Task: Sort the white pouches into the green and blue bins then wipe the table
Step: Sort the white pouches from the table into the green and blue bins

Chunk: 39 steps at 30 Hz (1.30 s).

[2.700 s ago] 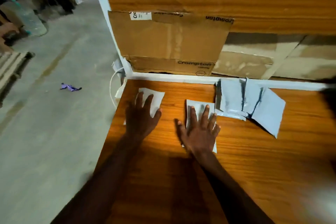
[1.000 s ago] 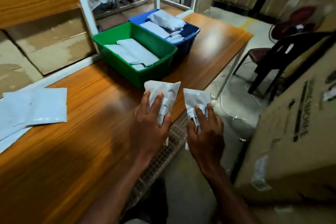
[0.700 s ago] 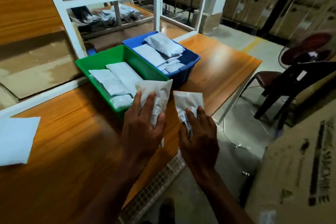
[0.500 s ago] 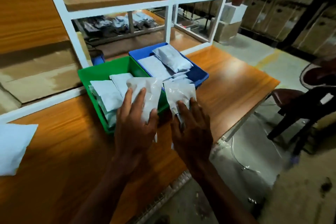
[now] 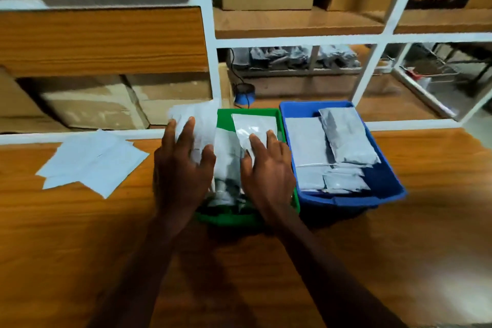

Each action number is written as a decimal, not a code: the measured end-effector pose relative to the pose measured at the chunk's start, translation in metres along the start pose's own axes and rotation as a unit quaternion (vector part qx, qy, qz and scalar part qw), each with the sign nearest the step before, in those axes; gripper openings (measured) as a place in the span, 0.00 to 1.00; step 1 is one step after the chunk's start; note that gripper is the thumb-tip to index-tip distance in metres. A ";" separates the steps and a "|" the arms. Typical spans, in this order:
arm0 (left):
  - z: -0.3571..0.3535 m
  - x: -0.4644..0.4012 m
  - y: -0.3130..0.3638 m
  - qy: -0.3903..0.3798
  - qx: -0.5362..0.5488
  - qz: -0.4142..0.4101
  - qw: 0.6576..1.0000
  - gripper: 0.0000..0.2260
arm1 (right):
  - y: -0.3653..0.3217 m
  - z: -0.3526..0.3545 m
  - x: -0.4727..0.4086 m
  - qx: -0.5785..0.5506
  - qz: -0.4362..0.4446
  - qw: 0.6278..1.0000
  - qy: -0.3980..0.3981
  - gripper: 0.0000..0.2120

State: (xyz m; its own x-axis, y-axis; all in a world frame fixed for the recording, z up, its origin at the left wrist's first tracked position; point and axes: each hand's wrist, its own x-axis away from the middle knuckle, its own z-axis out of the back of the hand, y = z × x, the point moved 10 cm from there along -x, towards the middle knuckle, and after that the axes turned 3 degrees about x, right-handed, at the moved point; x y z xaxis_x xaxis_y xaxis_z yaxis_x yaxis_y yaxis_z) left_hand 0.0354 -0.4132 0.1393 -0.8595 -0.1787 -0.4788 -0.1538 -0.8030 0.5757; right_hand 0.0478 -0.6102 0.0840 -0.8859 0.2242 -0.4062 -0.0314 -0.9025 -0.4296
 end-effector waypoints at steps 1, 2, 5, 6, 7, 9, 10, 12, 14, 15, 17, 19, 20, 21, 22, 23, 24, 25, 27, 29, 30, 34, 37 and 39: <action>0.002 -0.001 -0.006 0.005 -0.009 0.009 1.000 0.27 | -0.003 -0.011 -0.006 0.007 0.009 1.000 -0.012 0.23; 0.003 -0.001 -0.011 0.008 -0.015 0.020 1.000 0.27 | -0.004 -0.023 -0.012 0.016 0.012 0.999 -0.028 0.23; -0.001 -0.007 -0.020 0.003 -0.018 0.030 0.999 0.27 | -0.006 -0.060 -0.029 0.051 0.002 0.996 -0.074 0.23; -0.005 -0.011 -0.023 -0.001 -0.015 0.025 1.000 0.27 | -0.005 -0.071 -0.036 0.063 -0.006 0.994 -0.091 0.23; -0.009 -0.016 -0.025 -0.005 -0.012 0.019 1.000 0.27 | -0.002 -0.083 -0.042 0.075 -0.018 0.991 -0.111 0.24; -0.017 -0.025 -0.029 -0.012 -0.001 0.004 1.000 0.26 | 0.008 -0.100 -0.050 0.112 -0.048 0.980 -0.155 0.24; -0.020 -0.027 -0.031 -0.013 0.005 -0.003 1.000 0.27 | 0.013 -0.106 -0.051 0.133 -0.057 0.974 -0.172 0.24; -0.030 -0.032 -0.034 -0.026 0.024 -0.012 0.999 0.28 | 0.021 -0.118 -0.051 0.152 -0.069 0.967 -0.195 0.24; -0.041 -0.035 -0.036 -0.043 0.047 -0.017 0.998 0.28 | 0.026 -0.131 -0.046 0.142 -0.079 0.962 -0.218 0.27; -0.045 -0.035 -0.036 -0.047 0.056 -0.017 0.997 0.28 | 0.028 -0.138 -0.043 0.135 -0.084 0.958 -0.237 0.30; -0.052 -0.035 -0.038 -0.059 0.068 -0.022 0.996 0.28 | 0.032 -0.149 -0.038 0.126 -0.092 0.950 -0.272 0.33; -0.056 -0.035 -0.038 -0.065 0.067 -0.032 0.995 0.27 | 0.034 -0.151 -0.037 0.122 -0.094 0.944 -0.291 0.35; -0.056 -0.035 -0.037 -0.064 0.064 -0.035 0.995 0.27 | 0.034 -0.149 -0.037 0.114 -0.095 0.943 -0.296 0.35; -0.056 -0.035 -0.036 -0.062 0.063 -0.038 0.995 0.27 | 0.032 -0.147 -0.037 0.103 -0.094 0.944 -0.299 0.35; -0.055 -0.036 -0.035 -0.060 0.063 -0.039 0.995 0.27 | 0.029 -0.142 -0.038 0.089 -0.093 0.946 -0.297 0.34; -0.056 -0.037 -0.033 -0.060 0.066 -0.038 0.995 0.27 | 0.024 -0.135 -0.039 0.075 -0.091 0.949 -0.291 0.34; -0.057 -0.037 -0.031 -0.063 0.069 -0.036 0.995 0.28 | 0.020 -0.125 -0.040 0.065 -0.086 0.954 -0.280 0.34; -0.060 -0.038 -0.029 -0.063 0.072 -0.035 0.995 0.28 | 0.016 -0.112 -0.041 0.063 -0.077 0.959 -0.265 0.34; -0.068 -0.040 -0.022 -0.052 0.075 -0.042 0.995 0.27 | 0.010 -0.083 -0.035 0.074 -0.053 0.970 -0.226 0.33; -0.086 -0.044 -0.016 -0.061 0.066 -0.043 0.995 0.27 | 0.012 -0.055 -0.017 0.089 -0.035 0.980 -0.176 0.32; -0.102 -0.047 -0.015 -0.083 0.053 -0.035 0.995 0.26 | 0.015 -0.044 -0.005 0.096 -0.032 0.983 -0.154 0.32; -0.162 -0.056 -0.020 -0.175 -0.062 -0.025 0.982 0.27 | 0.024 -0.028 0.021 0.082 -0.036 0.991 -0.097 0.30; -0.196 -0.052 -0.035 -0.234 -0.134 -0.008 0.963 0.28 | 0.022 -0.025 0.018 0.067 -0.037 0.995 -0.071 0.27; -0.208 -0.048 -0.041 -0.248 -0.145 0.000 0.958 0.29 | 0.023 -0.025 0.019 0.061 -0.037 0.995 -0.063 0.26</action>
State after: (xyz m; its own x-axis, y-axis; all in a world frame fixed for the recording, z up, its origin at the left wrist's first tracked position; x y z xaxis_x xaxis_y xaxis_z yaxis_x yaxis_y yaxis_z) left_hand 0.1841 -0.4896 0.0005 -0.9964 0.0562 -0.0632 -0.0742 -0.9400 0.3331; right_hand 0.0415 -0.6179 0.0460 -0.9294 0.2516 -0.2699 -0.1488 -0.9250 -0.3497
